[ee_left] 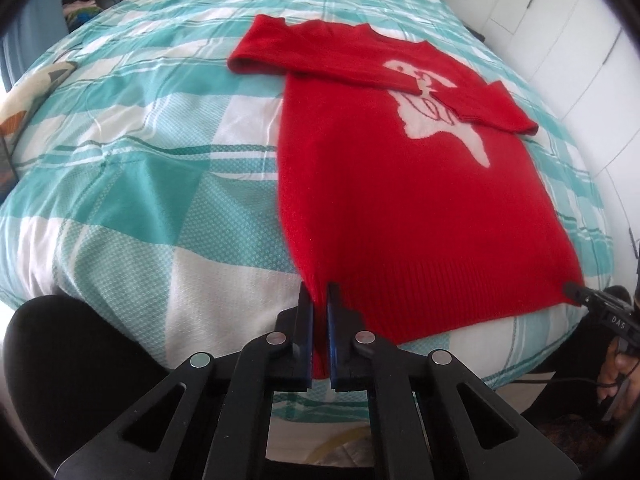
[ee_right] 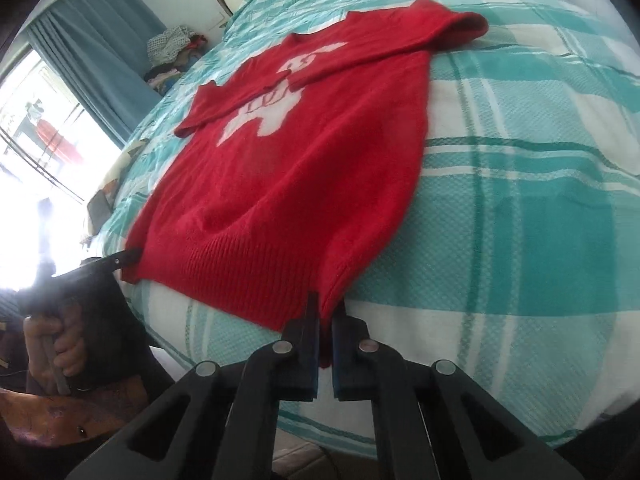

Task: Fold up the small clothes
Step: 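Pinch the hem with the left gripper while the right gripper pinches it too, then open both grippers and lift them off the hem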

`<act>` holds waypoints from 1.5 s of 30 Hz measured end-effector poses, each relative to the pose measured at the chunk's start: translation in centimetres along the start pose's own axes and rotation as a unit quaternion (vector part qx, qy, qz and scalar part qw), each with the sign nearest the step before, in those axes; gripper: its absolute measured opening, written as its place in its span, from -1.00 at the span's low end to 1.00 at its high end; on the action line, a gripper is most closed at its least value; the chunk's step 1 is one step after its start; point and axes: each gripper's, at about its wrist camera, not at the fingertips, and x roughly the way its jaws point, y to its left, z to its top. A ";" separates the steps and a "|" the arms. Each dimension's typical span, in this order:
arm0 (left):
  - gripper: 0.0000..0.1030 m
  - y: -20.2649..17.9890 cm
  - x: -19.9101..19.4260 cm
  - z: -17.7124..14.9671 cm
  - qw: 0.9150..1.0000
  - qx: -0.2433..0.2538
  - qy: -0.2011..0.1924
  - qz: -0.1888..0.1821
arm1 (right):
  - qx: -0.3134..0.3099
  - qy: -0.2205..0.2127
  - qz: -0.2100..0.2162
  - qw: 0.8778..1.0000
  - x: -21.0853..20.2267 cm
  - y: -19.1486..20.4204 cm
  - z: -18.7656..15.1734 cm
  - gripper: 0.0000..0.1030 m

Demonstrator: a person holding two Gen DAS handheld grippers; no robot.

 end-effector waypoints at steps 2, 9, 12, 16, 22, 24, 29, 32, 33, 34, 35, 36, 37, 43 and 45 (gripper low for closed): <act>-0.94 -0.5 0.6 -0.2 1.000 0.014 0.011 0.013 | 0.004 0.002 -0.029 1.000 -1.2 -0.9 -0.5 -0.94; -0.93 -1.6 2.5 -1.1 0.997 0.038 0.011 0.060 | 0.005 0.020 -0.068 0.998 2.3 -1.8 -1.2 -0.95; -0.91 -1.8 2.6 -1.1 0.997 0.037 0.008 0.065 | 0.002 0.016 -0.072 0.997 2.1 -1.9 -1.5 -0.94; -0.88 -2.2 2.6 -1.3 0.996 0.043 0.001 0.076 | -0.008 0.012 -0.078 0.997 2.0 -1.6 -1.4 -0.93; -0.41 -1.8 2.1 -1.4 0.997 0.021 -0.014 0.075 | -0.009 0.000 -0.078 0.997 1.6 -1.2 -1.5 -0.83; 0.30 -1.6 1.6 -1.5 0.996 0.016 -0.022 0.080 | -0.011 -0.001 -0.076 0.997 1.3 -1.1 -1.4 -0.67; 0.51 -1.2 0.5 -1.5 0.997 0.000 -0.029 0.068 | -0.003 -0.001 -0.076 0.997 0.2 -1.3 -1.6 -0.02; 0.51 -1.1 -0.6 -1.5 0.997 -0.003 -0.041 0.070 | -0.001 0.007 -0.082 0.997 -0.5 -1.7 -2.2 -0.02; 0.51 -1.1 -1.0 -1.3 0.996 -0.005 -0.047 0.072 | 0.001 0.008 -0.085 0.996 -0.8 -1.9 -2.3 -0.02; 0.51 -1.1 -1.4 -1.2 0.996 -0.005 -0.054 0.072 | 0.004 0.008 -0.089 0.996 -1.0 -2.1 -2.5 -0.02; 0.52 -1.1 -1.9 -1.0 0.996 -0.006 -0.061 0.072 | 0.006 0.007 -0.092 0.996 -1.2 -2.2 -2.5 -0.02; 0.55 -1.2 -2.4 -0.7 0.995 -0.007 -0.069 0.072 | 0.009 0.005 -0.095 0.995 -1.5 -2.4 -2.5 -0.02; 0.57 -1.2 -2.8 -0.4 0.994 -0.007 -0.078 0.071 | 0.012 0.003 -0.097 0.995 -1.7 -2.5 -2.5 -0.02; 0.72 -1.9 -3.7 1.9 0.990 -0.004 -0.122 0.076 | 0.014 -0.019 -0.119 0.993 -2.8 -3.1 -1.9 -0.02; 0.73 -1.9 -3.5 2.8 0.988 -0.013 -0.135 0.071 | 0.008 -0.024 -0.126 0.992 -3.1 -2.9 -1.8 -0.02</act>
